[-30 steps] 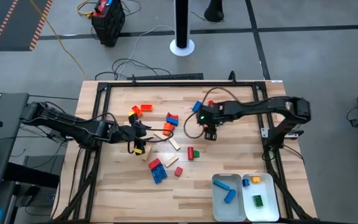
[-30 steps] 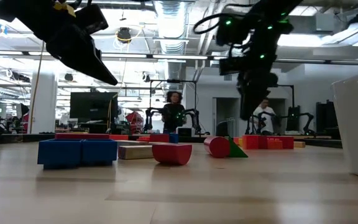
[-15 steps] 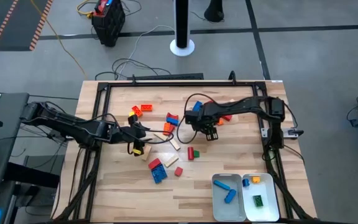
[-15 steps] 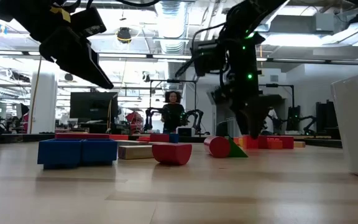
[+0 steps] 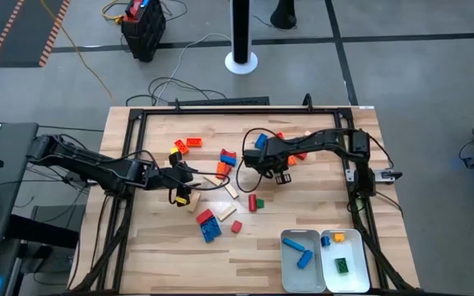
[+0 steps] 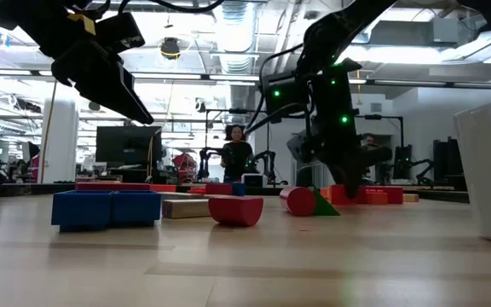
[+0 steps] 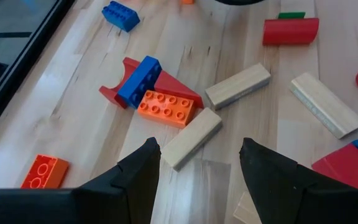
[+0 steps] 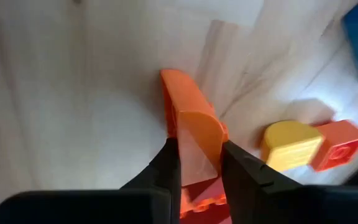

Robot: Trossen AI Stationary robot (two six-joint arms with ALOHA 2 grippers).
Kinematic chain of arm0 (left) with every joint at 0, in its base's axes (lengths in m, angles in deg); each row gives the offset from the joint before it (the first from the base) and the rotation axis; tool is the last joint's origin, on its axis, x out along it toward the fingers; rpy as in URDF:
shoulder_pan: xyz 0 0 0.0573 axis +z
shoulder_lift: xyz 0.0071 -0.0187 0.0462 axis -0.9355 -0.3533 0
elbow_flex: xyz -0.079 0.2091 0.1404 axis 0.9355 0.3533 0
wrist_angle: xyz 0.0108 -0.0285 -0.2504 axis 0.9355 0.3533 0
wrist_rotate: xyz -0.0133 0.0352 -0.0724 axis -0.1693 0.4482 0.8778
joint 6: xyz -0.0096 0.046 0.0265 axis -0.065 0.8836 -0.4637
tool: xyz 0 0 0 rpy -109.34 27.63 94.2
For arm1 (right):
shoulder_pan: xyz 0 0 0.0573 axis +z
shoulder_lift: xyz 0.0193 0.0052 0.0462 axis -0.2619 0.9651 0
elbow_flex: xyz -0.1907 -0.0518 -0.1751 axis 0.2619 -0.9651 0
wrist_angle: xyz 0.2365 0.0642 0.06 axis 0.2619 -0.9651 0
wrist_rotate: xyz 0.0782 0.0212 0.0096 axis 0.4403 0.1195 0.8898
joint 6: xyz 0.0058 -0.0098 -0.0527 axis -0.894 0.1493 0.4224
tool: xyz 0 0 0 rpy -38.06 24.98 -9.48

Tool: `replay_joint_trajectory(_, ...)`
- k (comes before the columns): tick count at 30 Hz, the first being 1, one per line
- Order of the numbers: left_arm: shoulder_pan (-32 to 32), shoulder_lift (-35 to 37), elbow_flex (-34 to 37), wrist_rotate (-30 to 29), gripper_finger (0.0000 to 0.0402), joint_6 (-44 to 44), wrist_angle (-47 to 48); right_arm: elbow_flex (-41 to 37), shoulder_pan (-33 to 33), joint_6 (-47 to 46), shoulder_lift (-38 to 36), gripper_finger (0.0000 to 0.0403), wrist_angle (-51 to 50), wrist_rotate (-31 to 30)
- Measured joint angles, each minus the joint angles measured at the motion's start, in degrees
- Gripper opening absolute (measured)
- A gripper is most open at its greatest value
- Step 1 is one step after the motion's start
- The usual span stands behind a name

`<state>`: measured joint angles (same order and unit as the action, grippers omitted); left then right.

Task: Sort blocks by size
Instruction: Put the small orange game piece into the white bin

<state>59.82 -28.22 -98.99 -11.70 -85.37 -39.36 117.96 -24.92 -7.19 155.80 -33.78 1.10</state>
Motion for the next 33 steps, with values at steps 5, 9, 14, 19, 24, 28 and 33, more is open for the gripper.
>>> replay_joint_trajectory(5,0.00,0.00,0.00,0.00,0.0212,0.00,-0.01,-0.02,1.15,-4.26,-2.16,0.0106,-1.61,1.72)
replay_joint_trajectory(9,0.00,0.00,0.00,-0.02,0.0212,0.00,-0.06,-0.02,4.41,-9.83,-7.24,0.0106,-4.92,1.75)
replay_joint_trajectory(14,0.00,0.00,0.00,0.00,0.0212,-0.57,-0.10,-0.08,12.56,-22.28,-15.68,0.0106,-8.29,4.88)
replay_joint_trajectory(19,-0.14,0.00,0.00,0.47,0.0212,-1.34,-0.16,-1.53,24.59,-35.53,-23.02,0.0106,-8.14,5.57)
replay_joint_trajectory(24,-0.17,-0.02,0.00,1.05,0.0212,-1.46,-2.11,-2.59,36.41,-53.30,-27.04,0.0113,-9.13,6.15)
replay_joint_trajectory(28,-0.17,-0.01,0.00,2.57,0.0212,-1.01,-4.11,-2.62,45.24,-67.87,-27.55,0.0115,-10.84,7.37)
replay_joint_trajectory(33,-0.17,0.00,0.00,2.67,0.0212,0.15,-5.99,-2.68,54.33,-83.73,-26.75,0.0116,-12.95,9.73)
